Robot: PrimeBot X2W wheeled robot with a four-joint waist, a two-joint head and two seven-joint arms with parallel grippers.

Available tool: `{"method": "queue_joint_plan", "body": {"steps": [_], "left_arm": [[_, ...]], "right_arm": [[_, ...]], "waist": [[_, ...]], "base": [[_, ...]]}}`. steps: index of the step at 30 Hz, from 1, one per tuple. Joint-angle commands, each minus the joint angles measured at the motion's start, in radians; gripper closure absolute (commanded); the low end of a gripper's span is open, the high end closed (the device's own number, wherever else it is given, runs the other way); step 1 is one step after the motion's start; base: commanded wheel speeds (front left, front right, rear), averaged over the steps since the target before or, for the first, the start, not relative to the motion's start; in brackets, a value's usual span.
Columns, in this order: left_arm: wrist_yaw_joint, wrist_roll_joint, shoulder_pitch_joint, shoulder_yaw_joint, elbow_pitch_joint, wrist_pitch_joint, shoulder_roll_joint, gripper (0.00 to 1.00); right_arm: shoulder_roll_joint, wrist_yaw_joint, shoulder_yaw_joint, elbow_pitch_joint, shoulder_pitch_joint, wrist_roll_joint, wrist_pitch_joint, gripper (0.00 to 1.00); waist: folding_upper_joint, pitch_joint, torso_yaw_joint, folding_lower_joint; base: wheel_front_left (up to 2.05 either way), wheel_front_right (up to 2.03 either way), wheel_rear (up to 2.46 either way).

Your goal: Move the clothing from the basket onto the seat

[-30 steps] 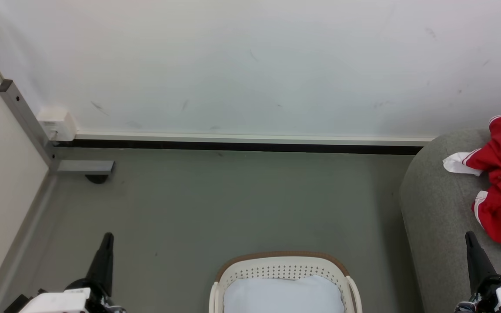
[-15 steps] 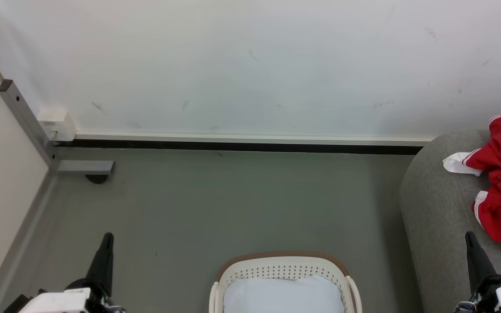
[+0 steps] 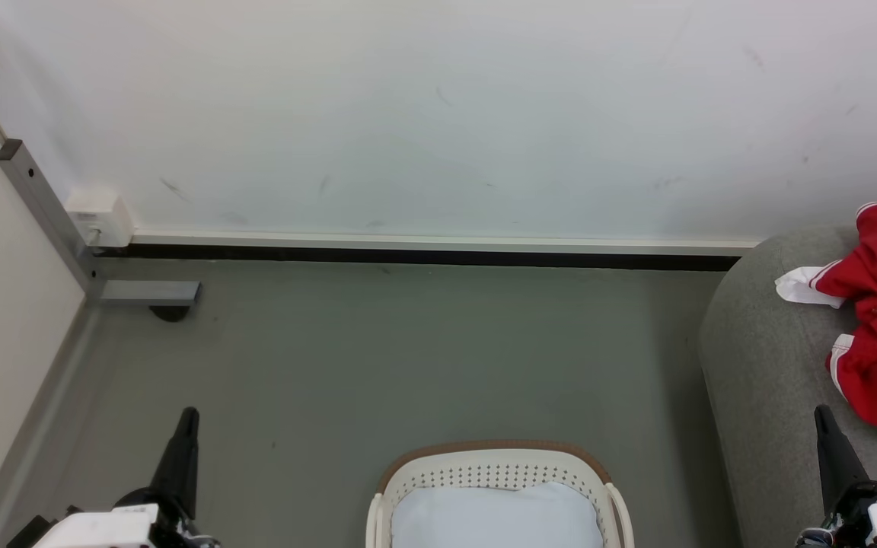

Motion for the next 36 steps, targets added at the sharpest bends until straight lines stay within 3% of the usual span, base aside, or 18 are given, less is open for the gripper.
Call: {"method": "queue_joint_plan", "body": {"steps": [1,36], "left_arm": [[-0.004,-0.014,-0.009,0.002,-0.003,0.004,0.002,1.00],[-0.004,-0.014,-0.009,0.002,-0.003,0.004,0.002,1.00]], "right_arm": [[-0.008,-0.002,-0.004,-0.005,-0.012,0.001,0.003,1.00],[-0.008,-0.002,-0.004,-0.005,-0.012,0.001,0.003,1.00]], "waist": [[0.0000,0.000,0.000,0.0000],[0.0000,0.000,0.000,0.0000]], "base": [[0.00,0.00,0.00],[0.00,0.00,0.00]]}}
